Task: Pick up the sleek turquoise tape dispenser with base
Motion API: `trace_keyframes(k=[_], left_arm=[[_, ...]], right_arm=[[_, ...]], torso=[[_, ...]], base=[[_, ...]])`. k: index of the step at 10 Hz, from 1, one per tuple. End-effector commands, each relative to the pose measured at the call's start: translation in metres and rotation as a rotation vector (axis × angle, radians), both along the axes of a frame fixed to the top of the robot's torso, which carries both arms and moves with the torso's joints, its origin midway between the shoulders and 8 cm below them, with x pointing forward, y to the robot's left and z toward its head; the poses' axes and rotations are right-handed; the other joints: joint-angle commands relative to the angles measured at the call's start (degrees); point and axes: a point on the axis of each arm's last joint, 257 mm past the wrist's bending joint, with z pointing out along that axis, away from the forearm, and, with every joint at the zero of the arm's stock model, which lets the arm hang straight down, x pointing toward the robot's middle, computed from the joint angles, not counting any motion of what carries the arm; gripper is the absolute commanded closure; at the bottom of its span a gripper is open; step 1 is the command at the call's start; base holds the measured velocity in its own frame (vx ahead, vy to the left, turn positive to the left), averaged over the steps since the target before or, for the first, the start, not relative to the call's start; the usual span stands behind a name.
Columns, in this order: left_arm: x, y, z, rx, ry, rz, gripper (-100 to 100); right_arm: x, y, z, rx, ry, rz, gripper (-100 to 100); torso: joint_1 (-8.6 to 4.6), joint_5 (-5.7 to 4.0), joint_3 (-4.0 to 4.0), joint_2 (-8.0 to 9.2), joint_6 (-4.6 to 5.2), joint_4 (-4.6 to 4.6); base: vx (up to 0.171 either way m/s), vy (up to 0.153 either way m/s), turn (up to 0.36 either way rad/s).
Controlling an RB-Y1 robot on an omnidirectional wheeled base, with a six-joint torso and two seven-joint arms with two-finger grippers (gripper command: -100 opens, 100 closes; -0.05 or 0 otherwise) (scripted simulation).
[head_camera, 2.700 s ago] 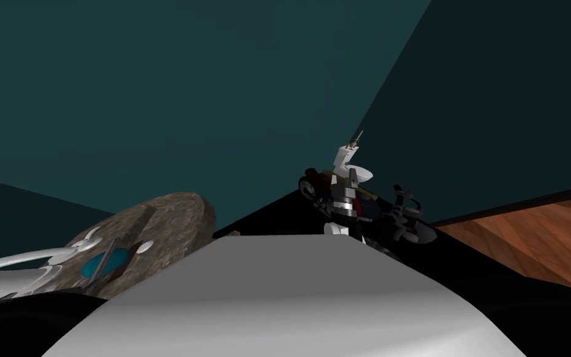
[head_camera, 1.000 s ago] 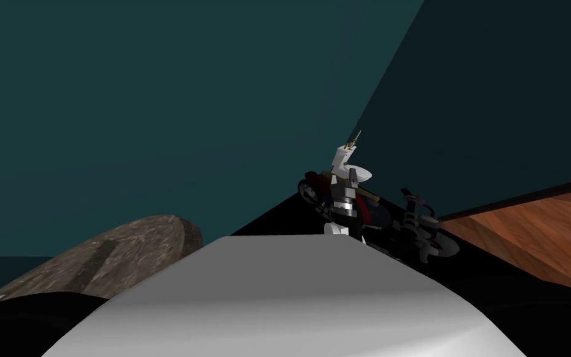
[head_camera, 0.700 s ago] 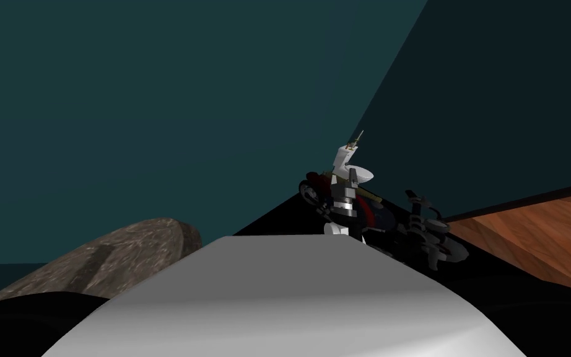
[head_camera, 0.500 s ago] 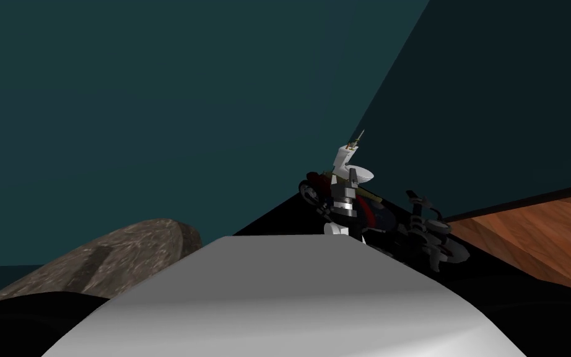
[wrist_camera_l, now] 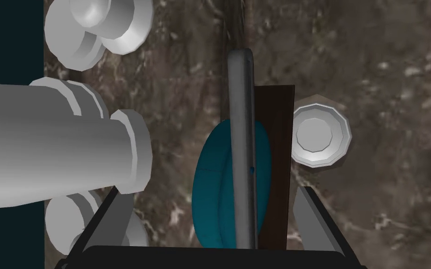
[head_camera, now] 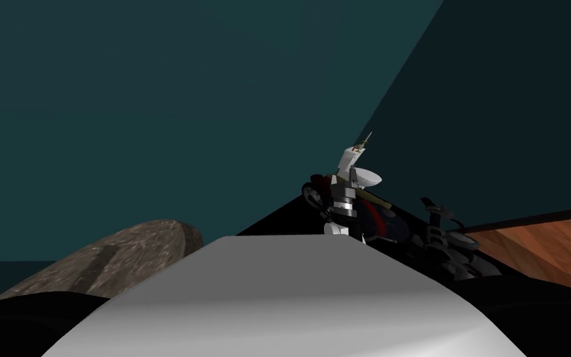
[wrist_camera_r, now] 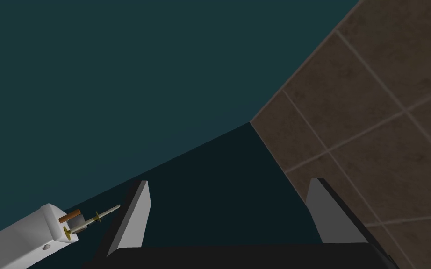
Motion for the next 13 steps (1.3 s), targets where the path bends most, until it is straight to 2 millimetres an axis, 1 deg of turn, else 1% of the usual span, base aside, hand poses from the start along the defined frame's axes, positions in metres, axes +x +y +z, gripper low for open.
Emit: trace_keyframes(k=[1, 9, 10, 11, 13], left_arm=[[-0.005, -0.003, -0.002, -0.001, -0.003, -0.011, -100], [-0.020, -0.013, -0.013, 0.002, 0.006, -0.074, -100], [-0.018, -0.012, -0.013, 0.002, 0.004, -0.065, -100], [-0.018, -0.012, -0.013, 0.002, 0.006, -0.068, 100], [-0.018, -0.014, -0.015, -0.004, 0.003, -0.067, 100]], right_arm=[[0.000, 0.000, 0.000, 0.000, 0.000, 0.000, 0], [0.000, 0.000, 0.000, 0.000, 0.000, 0.000, 0], [0.000, 0.000, 0.000, 0.000, 0.000, 0.000, 0], [0.000, 0.000, 0.000, 0.000, 0.000, 0.000, 0], [0.000, 0.000, 0.000, 0.000, 0.000, 0.000, 0]], torso=[[0.00, 0.00, 0.00, 0.00, 0.00, 0.00], [-0.09, -0.02, 0.04, 0.09, 0.04, 0.01], [-0.11, -0.02, 0.05, 0.10, 0.02, 0.02], [-0.16, -0.04, 0.11, 0.21, 0.04, 0.03], [-0.05, -0.08, 0.19, 0.37, 0.02, 0.04]], base=[[0.111, 0.057, 0.093], [0.072, 0.029, 0.061], [0.032, 0.009, 0.015], [0.006, 0.002, -0.004], [0.004, -0.007, -0.002]])
